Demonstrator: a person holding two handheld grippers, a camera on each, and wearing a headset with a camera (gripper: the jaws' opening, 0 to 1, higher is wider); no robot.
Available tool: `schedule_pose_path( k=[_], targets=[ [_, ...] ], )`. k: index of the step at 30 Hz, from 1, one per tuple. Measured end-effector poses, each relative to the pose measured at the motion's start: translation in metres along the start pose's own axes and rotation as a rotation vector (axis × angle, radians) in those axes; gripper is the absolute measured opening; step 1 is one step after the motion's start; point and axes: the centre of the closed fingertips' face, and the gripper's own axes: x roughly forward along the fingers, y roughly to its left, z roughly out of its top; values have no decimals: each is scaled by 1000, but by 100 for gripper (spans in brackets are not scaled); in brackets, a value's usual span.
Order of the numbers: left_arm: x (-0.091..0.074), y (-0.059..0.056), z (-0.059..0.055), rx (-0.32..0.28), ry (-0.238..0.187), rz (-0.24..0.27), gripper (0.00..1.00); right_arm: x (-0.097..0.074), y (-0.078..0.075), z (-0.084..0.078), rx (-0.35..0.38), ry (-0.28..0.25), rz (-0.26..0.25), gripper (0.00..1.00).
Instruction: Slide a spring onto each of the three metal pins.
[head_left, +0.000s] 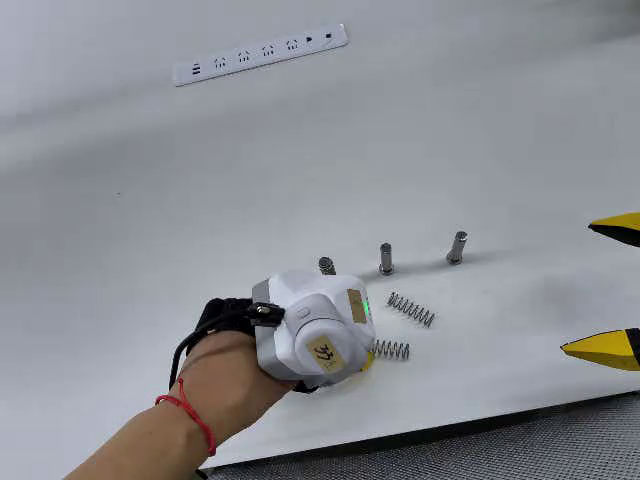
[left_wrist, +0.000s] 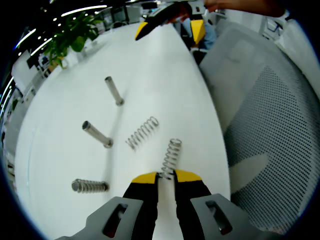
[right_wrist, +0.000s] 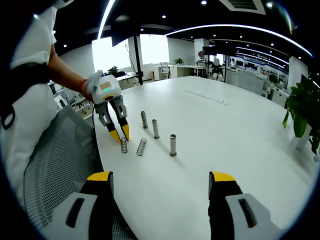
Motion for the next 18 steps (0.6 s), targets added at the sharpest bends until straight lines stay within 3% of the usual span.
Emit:
schedule_pose_path(
  k=[10, 18],
  targets=[
    [-3, -3, 0, -52, -16, -7, 11, 1, 2, 0, -3, 5, 4, 78],
    [-6, -5, 3, -61, -35, -12, 11, 3, 4, 1, -5, 8, 13, 78]
  ],
)
